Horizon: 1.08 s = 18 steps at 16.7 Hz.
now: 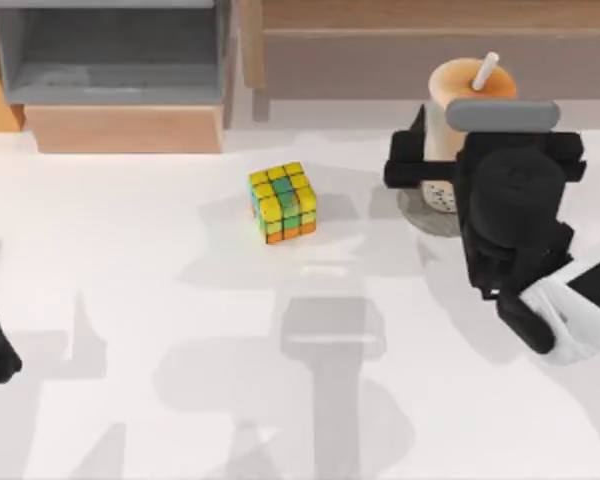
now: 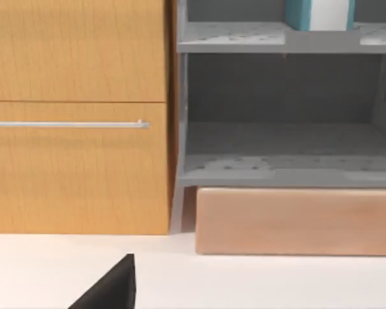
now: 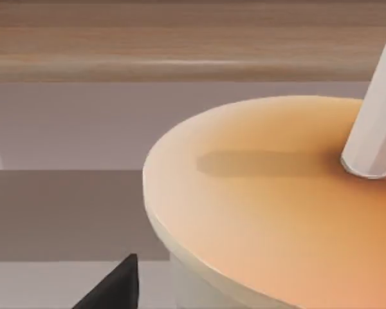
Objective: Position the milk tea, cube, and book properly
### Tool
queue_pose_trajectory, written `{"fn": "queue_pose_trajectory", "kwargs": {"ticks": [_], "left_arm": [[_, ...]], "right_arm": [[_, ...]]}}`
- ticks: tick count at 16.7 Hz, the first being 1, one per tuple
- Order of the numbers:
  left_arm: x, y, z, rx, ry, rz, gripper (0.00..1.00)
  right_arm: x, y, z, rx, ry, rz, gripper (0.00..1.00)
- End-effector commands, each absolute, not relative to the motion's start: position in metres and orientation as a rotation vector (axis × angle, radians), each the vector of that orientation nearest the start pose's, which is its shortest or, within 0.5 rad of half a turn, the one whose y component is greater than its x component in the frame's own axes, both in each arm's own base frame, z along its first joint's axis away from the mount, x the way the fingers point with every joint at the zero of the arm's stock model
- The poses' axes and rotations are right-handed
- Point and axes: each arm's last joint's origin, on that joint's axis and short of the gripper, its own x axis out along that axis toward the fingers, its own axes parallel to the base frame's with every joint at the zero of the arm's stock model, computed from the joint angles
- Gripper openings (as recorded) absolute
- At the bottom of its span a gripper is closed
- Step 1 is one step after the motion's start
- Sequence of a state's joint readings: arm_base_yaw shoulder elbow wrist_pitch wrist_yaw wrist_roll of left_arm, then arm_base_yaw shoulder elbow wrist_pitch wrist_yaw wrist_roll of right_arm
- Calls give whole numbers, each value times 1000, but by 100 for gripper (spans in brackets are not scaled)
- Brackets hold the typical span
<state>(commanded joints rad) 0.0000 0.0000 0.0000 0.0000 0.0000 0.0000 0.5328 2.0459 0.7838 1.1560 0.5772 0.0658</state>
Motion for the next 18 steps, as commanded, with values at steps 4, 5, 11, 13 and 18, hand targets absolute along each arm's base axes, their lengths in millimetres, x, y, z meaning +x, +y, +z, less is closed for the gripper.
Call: {"fn": "queue_pose_trajectory", "kwargs": {"ticks": [4, 5, 11, 13, 18], "left_arm": [[106, -1, 160, 0, 0, 0, 100], [106, -1, 160, 0, 0, 0, 100], [106, -1, 160, 0, 0, 0, 100], [106, -1, 160, 0, 0, 0, 100], [106, -1, 160, 0, 0, 0, 100]], "right_arm": [[311, 176, 107, -6, 87, -28, 100], [311, 176, 107, -6, 87, -28, 100], [308, 172, 117, -18, 104, -42, 100], [302, 174, 132, -17, 102, -36, 100], [293, 175, 156, -9, 90, -31, 100]]}}
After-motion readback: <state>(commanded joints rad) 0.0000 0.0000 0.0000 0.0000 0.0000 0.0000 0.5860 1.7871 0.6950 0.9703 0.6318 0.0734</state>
